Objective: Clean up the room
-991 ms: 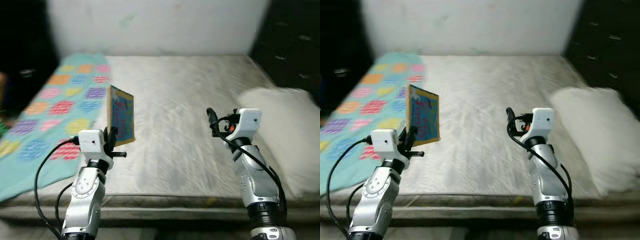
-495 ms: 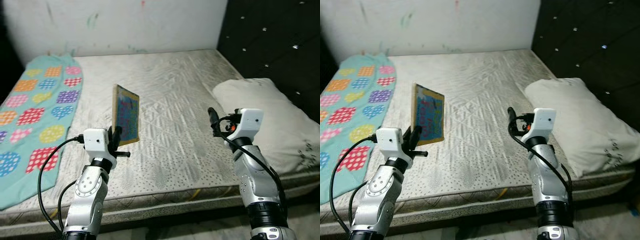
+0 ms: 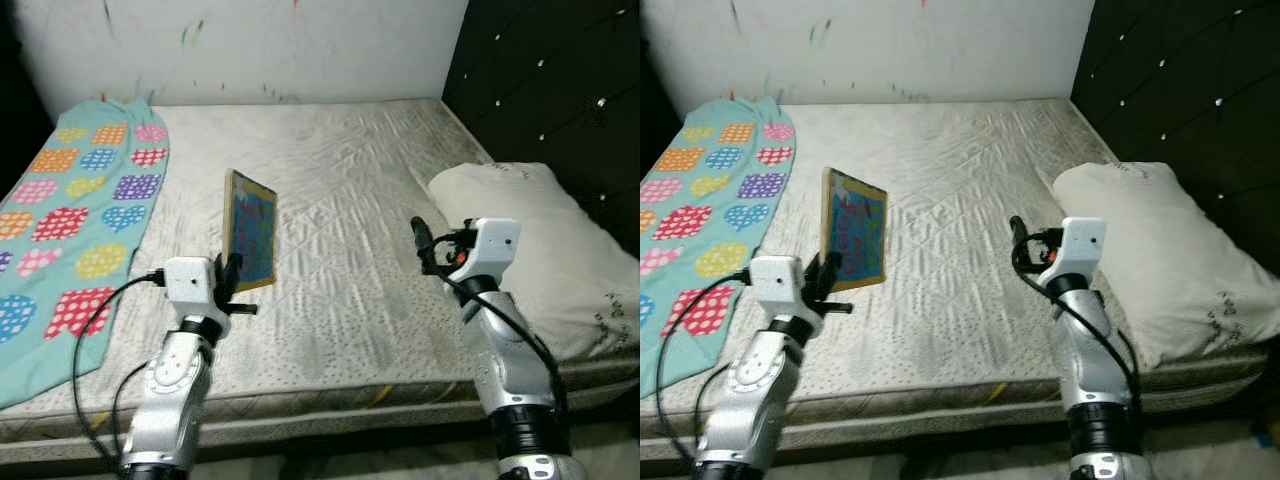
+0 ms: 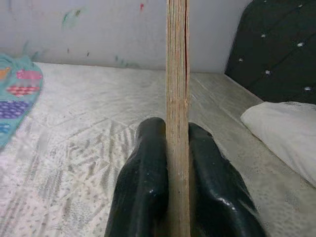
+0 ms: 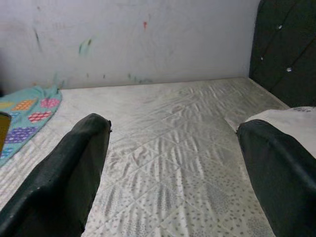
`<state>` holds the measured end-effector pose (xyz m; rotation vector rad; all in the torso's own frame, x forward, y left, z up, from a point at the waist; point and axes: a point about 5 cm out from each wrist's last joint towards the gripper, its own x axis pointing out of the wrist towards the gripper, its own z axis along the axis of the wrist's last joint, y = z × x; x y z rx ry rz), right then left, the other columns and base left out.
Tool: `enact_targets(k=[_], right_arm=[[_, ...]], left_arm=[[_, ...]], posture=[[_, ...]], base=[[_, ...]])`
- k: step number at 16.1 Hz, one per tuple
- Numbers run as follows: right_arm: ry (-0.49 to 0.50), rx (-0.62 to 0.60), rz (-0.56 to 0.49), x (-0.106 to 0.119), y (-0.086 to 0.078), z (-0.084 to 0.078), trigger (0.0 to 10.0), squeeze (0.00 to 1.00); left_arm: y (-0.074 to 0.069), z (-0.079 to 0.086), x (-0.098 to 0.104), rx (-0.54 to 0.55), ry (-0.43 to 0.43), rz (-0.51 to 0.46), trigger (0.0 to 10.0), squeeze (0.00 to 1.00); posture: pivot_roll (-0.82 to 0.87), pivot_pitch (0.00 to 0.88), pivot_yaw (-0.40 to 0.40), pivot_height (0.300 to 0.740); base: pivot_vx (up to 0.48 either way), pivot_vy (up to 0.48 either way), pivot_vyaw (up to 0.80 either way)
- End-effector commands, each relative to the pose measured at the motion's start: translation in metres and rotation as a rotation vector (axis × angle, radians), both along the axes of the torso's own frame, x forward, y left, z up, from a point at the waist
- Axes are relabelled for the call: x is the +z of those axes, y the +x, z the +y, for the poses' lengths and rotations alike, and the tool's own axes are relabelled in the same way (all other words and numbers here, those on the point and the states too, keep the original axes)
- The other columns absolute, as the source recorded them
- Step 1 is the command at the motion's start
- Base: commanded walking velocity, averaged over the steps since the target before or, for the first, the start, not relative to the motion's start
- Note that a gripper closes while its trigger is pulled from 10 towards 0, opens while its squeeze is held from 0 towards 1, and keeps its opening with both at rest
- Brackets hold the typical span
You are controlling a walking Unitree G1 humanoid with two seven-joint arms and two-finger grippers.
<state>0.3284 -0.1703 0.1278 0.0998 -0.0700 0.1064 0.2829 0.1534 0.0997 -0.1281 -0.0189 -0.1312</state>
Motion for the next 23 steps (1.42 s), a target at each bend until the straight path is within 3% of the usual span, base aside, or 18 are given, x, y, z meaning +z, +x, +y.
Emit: enact_targets(k=[1, 13, 23], right_arm=[[-0.008, -0.014, -0.006, 0.0024, 0.0013, -0.0055, 10.0, 0.00], [-0.007, -0.014, -0.010, 0.0028, 0.0021, -0.0056, 10.0, 0.00], [-0.012, -0.009, -0.009, 0.0026, 0.0018, -0.0058, 10.0, 0.00]], left_arm=[[0.0032, -0.0053, 0.0112, -0.013, -0.004, -0.049, 10.0, 0.00], [0.0047, -0.0071, 0.0118, -0.015, -0.003, -0.050, 10.0, 0.00], [0.0013, -0.0119, 0.0178, -0.073, -0.047, -0.106, 10.0, 0.00]], posture=[[-0.05, 0.000, 0.032, 0.740], [-0.05, 0.000, 0.033, 0.740], [-0.05, 0.000, 0.030, 0.740]], base=[[0.000, -0.375, 0.00], [0.000, -0.366, 0.00], [0.028, 0.000, 0.00]])
